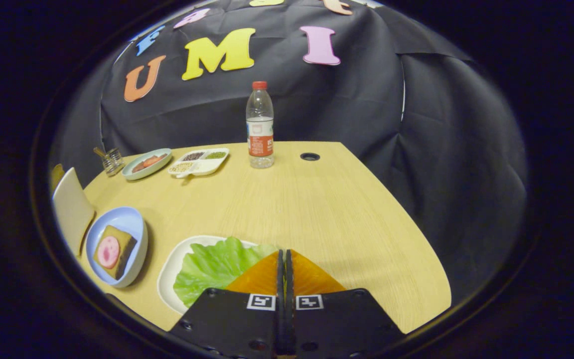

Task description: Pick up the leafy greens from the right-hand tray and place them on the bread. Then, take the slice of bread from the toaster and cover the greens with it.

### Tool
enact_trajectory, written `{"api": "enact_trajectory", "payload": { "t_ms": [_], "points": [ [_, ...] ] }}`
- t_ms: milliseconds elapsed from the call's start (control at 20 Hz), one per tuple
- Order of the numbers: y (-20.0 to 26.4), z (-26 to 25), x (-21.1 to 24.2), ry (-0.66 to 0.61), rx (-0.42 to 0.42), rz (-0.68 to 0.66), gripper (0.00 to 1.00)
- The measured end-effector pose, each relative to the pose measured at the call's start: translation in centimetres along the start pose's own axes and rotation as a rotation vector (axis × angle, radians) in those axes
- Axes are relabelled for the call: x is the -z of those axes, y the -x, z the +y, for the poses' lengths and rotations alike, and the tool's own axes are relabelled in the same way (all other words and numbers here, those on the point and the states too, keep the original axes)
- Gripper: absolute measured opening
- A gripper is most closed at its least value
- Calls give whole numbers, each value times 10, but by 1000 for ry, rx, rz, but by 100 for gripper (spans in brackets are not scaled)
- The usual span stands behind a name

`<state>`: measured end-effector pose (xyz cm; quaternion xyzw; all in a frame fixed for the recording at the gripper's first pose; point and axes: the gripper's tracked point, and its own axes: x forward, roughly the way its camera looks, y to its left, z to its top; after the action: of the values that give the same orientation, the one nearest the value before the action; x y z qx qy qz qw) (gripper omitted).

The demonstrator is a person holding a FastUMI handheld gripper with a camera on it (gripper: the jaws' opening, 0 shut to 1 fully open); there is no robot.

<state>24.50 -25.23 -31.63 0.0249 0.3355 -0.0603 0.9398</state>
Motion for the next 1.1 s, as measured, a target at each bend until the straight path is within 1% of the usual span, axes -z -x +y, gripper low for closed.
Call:
{"api": "enact_trajectory", "payload": {
  "t_ms": [200, 450, 700, 900, 1100],
  "points": [
    [14, 2, -7, -13, 3, -28, 0],
    [53, 11, -35, -28, -16, -108, 0],
    [93, 31, -64, 15, -6, -194, 0],
    [120, 54, -76, 59, 10, -246, 0],
    [148, 86, -85, 84, 1, -296, 0]
  ]
}}
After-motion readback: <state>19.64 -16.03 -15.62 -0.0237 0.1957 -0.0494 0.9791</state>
